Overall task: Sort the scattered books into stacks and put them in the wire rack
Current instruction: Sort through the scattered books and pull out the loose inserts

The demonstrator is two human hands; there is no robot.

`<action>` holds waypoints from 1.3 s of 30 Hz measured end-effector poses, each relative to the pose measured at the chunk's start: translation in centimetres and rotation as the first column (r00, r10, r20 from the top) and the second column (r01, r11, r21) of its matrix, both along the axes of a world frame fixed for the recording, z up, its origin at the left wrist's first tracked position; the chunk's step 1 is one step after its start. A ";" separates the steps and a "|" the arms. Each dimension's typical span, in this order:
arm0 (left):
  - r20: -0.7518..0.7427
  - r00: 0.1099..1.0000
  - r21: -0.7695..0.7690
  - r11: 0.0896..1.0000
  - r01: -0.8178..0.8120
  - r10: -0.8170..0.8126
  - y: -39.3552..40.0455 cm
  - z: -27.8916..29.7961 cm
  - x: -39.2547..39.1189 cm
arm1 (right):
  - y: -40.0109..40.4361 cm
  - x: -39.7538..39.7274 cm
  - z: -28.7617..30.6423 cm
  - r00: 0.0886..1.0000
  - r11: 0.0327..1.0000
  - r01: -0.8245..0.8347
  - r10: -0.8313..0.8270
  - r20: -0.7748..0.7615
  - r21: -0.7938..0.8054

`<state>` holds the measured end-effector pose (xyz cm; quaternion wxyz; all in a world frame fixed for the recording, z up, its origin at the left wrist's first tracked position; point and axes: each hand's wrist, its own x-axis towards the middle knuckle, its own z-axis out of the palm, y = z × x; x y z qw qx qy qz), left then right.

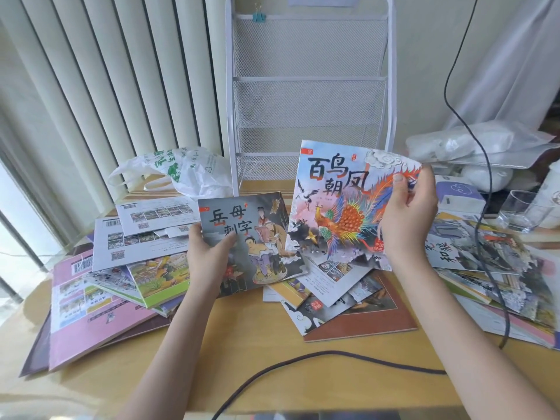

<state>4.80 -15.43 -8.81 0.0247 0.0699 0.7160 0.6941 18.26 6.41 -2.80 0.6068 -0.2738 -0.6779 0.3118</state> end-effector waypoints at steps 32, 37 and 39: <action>-0.212 0.921 -0.191 0.910 -0.368 0.328 -2.4 -0.4 -1.1 | -4.4 -2.0 -7.0 0.041 0.900 -0.418 -0.122 0.992 0.128; -0.173 0.929 -0.175 0.918 -0.355 0.327 -2.5 -0.3 -1.2 | -4.5 -2.2 -8.0 0.123 0.921 -0.365 -0.099 0.987 0.138; -0.165 0.930 -0.178 0.917 -0.356 0.329 -2.5 -0.2 -1.2 | -4.6 -2.2 -8.6 0.143 0.933 -0.353 -0.014 0.990 0.064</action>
